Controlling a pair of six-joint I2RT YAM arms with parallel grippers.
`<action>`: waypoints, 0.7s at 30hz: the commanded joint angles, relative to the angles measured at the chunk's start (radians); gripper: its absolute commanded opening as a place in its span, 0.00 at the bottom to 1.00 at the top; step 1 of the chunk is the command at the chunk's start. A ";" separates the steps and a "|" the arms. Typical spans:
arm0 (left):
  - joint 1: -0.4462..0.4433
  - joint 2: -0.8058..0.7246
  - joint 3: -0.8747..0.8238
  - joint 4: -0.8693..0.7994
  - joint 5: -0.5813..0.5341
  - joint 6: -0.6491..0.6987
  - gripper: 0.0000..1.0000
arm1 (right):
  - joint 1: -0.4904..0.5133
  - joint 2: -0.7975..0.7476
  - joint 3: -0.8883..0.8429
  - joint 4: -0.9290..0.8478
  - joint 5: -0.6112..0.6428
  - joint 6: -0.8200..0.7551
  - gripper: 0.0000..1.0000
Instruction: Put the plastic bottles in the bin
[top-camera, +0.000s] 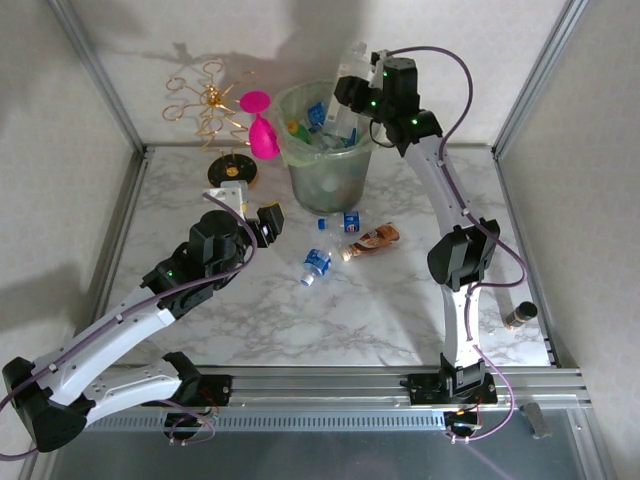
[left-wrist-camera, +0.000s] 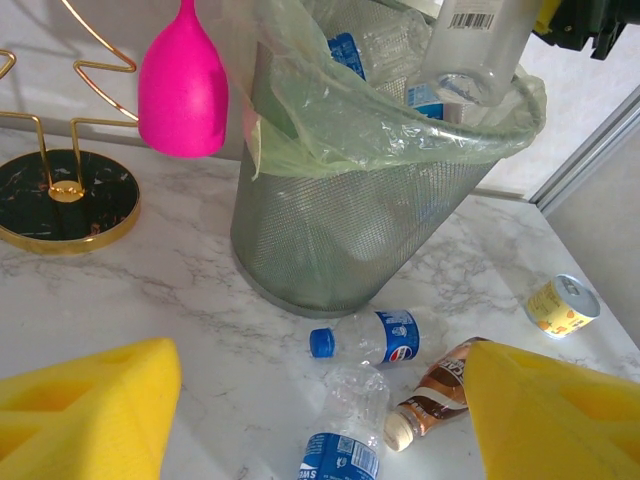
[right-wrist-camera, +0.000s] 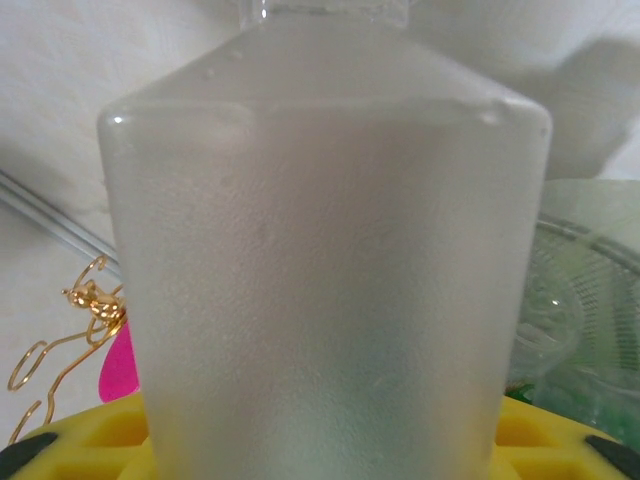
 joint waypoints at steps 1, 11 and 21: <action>0.000 -0.009 -0.008 0.019 -0.003 0.010 0.74 | 0.032 0.023 0.016 0.054 -0.050 -0.055 0.46; 0.002 -0.006 -0.008 0.018 -0.002 0.010 0.74 | 0.086 0.111 0.027 0.045 -0.091 -0.066 0.49; 0.001 -0.003 -0.006 0.013 -0.003 0.012 0.74 | 0.090 0.154 0.061 0.045 -0.068 -0.079 0.82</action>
